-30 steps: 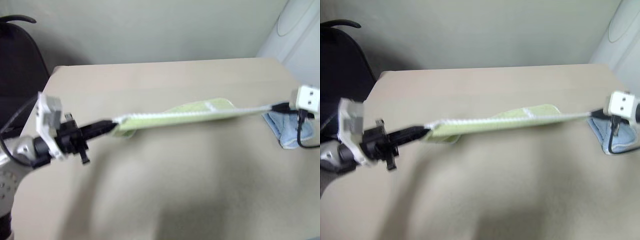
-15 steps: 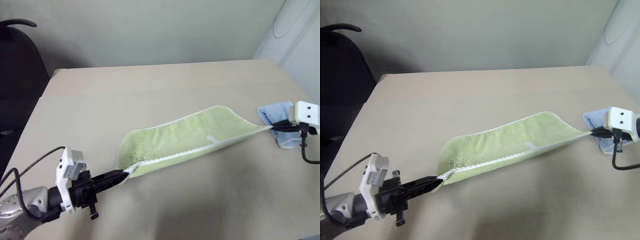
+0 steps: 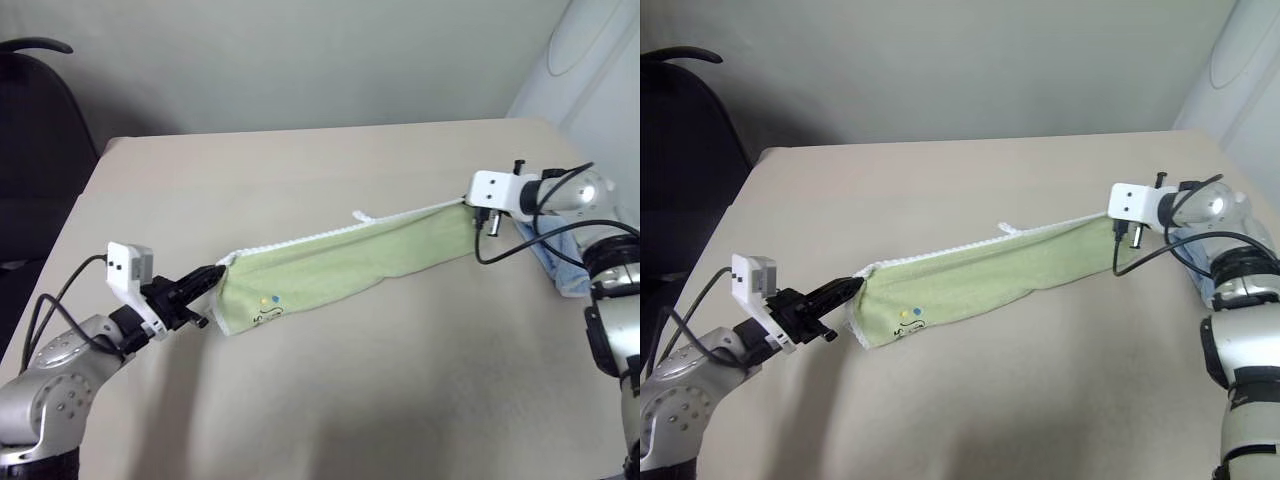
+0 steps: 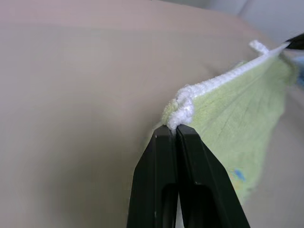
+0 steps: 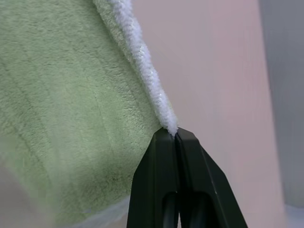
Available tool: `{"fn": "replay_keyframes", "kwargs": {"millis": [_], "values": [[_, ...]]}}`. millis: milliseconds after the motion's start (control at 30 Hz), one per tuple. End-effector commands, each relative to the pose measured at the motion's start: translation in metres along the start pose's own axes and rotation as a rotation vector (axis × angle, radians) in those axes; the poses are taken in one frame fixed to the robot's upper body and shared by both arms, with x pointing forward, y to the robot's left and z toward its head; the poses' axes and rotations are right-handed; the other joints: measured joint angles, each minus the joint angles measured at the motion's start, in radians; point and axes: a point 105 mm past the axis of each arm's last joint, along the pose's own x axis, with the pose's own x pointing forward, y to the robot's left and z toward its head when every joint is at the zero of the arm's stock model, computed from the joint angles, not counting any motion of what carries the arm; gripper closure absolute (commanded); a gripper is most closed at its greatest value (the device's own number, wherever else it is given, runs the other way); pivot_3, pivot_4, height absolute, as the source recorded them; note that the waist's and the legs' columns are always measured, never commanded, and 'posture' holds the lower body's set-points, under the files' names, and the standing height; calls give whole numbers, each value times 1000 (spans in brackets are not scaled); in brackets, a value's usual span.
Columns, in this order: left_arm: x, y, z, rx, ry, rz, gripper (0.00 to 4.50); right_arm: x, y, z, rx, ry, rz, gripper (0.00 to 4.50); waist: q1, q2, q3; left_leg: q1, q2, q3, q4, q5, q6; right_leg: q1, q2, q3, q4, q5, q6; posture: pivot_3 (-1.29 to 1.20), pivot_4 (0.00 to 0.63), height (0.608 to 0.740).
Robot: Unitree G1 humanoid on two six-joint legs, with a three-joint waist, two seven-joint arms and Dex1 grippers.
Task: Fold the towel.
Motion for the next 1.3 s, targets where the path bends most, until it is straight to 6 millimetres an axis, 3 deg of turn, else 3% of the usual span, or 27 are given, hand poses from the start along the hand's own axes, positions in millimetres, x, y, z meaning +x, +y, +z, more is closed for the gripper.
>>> {"fn": "replay_keyframes", "kwargs": {"millis": [33,167,267,633,767,867,1033,1167,1300], "values": [[3,10,-5,80,37,35,4466,1,-5,-9,-37,73,-46,4500,1,0,0,-1,0,0,0,1,-1,-1,0,0,0,0,0,0,150,740],[11,14,-15,118,76,39,4466,10,-1,-8,-56,87,-57,4500,1,0,0,-3,0,0,0,5,-8,-3,0,0,0,0,-1,0,150,740],[15,15,-17,123,77,36,3755,9,-6,-12,-69,111,-110,3843,1,0,0,-5,0,0,0,5,-8,-5,-1,0,1,1,-1,0,150,740],[2,29,-20,156,80,151,0,-19,-30,-26,-58,93,-316,30,1,0,0,-10,0,1,-1,5,-9,-10,-1,0,1,1,-2,0,150,740],[-14,53,-4,182,0,327,0,-42,-43,-39,184,19,-461,30,2,0,0,-10,0,1,-1,5,-9,-10,-1,0,1,1,-2,0,150,740],[-21,62,13,212,-75,416,0,-53,-40,-49,484,-99,-505,30,4,-1,-1,-10,1,1,-1,6,-10,-10,-1,0,1,1,-2,0,150,740],[-3,25,40,289,-189,276,0,-53,-9,-44,1059,-325,-392,30,6,-2,-1,-10,1,2,-1,7,-12,-10,0,1,1,1,-2,0,150,740],[15,-16,27,351,-142,69,0,-61,12,-51,1503,-392,-405,30,6,-2,-1,-10,0,3,0,7,-13,-10,1,2,1,1,-2,0,150,740],[27,-47,21,366,-134,-71,0,-63,32,-53,1726,-388,-405,30,4,-2,-1,-9,0,2,0,7,-13,-10,1,1,1,1,-2,0,150,740]]}}
